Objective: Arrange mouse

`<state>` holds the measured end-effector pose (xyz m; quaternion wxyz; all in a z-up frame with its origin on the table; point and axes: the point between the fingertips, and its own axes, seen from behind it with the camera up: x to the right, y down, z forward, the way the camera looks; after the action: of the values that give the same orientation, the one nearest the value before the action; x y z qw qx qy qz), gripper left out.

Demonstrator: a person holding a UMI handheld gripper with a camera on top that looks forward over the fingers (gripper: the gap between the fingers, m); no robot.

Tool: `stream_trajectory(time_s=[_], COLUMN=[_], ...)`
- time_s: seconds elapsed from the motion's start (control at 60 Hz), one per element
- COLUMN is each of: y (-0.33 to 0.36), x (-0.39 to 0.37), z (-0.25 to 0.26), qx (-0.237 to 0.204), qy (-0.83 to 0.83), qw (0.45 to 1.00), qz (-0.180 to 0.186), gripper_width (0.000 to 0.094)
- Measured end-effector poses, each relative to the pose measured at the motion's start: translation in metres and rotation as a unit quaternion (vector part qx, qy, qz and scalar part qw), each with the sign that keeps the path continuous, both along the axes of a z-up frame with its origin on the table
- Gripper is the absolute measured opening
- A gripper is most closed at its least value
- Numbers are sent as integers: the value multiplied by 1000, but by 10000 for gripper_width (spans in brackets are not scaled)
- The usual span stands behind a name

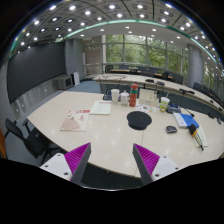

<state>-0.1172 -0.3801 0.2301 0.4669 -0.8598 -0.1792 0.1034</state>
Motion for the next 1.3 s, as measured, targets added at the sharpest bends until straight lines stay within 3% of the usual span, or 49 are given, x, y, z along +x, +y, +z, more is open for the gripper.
stream_trajectory(time_s=[0.167,0.317,0.45,0.933,1.3], y=[49,116,185,368,437], x=[79,159,213,277,286], z=[-71,-123,-154,-243,-243], qx=[-35,-36,-29,-61,-65], qy=[-19,-27,-33,-16,-13], qw=[998,993,990,984,981], qz=[-55,-109,-135,-167,-181], gripper_width=[856,855,850,851,852])
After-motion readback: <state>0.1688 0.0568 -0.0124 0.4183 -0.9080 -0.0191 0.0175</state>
